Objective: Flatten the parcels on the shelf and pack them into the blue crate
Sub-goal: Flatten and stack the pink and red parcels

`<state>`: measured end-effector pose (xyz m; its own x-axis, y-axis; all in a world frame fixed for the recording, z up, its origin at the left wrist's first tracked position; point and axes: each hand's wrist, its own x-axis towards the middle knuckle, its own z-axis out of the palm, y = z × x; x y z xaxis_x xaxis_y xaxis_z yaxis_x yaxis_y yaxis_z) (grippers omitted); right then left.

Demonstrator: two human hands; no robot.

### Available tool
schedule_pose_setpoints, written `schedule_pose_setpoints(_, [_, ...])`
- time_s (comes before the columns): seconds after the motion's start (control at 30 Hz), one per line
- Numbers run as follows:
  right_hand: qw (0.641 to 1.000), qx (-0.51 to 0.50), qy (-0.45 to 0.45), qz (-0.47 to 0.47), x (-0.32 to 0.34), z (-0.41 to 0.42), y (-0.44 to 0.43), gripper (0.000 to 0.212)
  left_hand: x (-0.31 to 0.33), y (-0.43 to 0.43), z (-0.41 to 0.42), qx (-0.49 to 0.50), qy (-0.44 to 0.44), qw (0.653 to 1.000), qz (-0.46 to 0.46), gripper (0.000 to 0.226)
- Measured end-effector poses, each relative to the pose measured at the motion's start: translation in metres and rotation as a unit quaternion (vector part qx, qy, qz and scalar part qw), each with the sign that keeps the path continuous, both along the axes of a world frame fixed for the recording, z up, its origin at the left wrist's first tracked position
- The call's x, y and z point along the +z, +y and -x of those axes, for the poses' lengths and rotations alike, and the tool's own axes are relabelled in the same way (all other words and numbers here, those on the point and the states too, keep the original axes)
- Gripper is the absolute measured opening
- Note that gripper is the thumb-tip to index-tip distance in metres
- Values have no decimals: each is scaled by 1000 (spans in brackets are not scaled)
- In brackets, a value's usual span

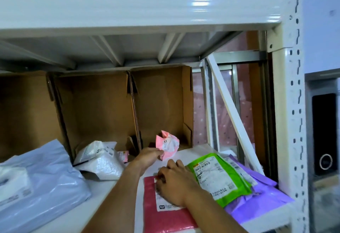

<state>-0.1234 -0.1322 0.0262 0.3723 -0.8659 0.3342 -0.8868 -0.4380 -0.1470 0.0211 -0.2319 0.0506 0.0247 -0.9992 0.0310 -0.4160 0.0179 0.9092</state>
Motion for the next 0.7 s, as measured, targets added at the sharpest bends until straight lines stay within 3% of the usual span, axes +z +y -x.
schedule_pose_setpoints(0.2, [1000,-8,5,23,-1,1,1,47,7,28,-2,43,25,996,69,15])
schedule_pose_setpoints(0.3, [996,-22,45,74,1,-1,6,47,6,55,-9,78,-11,991,106,31])
schedule_pose_setpoints(0.43, [990,-27,76,118,7,-3,10,48,-6,73,-37,106,-41,986,123,30])
schedule_pose_setpoints(0.7, [993,-28,46,101,23,-5,27,40,4,179,-44,154,94,980,86,22])
